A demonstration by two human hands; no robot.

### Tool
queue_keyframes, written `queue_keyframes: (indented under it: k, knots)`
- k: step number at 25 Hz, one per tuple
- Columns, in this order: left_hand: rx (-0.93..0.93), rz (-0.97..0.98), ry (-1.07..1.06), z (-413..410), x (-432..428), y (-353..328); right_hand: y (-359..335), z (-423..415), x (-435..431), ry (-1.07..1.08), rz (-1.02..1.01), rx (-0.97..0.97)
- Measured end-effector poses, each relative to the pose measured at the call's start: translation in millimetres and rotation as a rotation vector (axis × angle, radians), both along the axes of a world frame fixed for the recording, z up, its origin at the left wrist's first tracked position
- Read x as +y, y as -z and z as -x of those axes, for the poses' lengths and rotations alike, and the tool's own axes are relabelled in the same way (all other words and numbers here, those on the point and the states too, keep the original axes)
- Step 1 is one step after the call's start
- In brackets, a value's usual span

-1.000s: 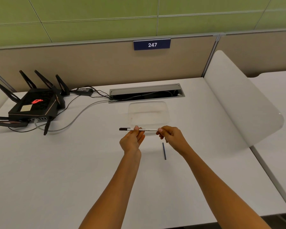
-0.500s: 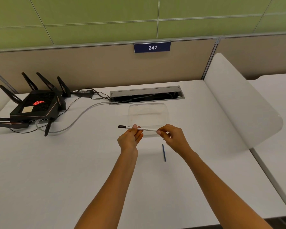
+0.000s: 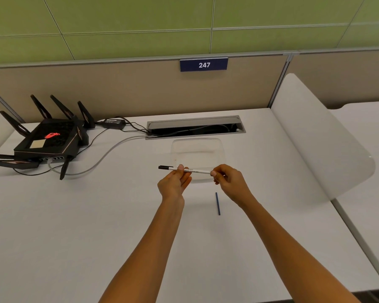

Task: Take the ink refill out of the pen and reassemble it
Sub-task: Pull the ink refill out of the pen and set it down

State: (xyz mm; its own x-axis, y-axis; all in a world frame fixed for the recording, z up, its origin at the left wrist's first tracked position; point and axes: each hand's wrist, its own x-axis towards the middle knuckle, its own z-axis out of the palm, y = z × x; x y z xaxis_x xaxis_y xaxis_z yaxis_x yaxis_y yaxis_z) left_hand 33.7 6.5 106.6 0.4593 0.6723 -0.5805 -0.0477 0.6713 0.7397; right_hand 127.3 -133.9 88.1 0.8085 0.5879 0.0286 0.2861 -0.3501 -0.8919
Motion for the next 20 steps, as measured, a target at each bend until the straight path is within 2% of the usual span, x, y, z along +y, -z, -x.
queue_keyframes:
  k: [5,8,14,17,20]
  knots:
    - [-0.002,0.000,-0.007,0,1,1,0,1,2,0.029,-0.054,0.060]
    - [-0.001,-0.001,-0.006,-1,2,1,-4,-1,3,-0.003,-0.007,0.096]
    - [-0.001,-0.008,-0.011,-2,2,-1,-2,1,6,0.041,-0.014,0.032]
    - [-0.015,-0.003,-0.016,-2,4,-2,-5,3,6,0.044,-0.065,0.058]
    - [-0.023,-0.005,-0.015,-1,5,-2,-10,1,6,0.026,-0.021,0.094]
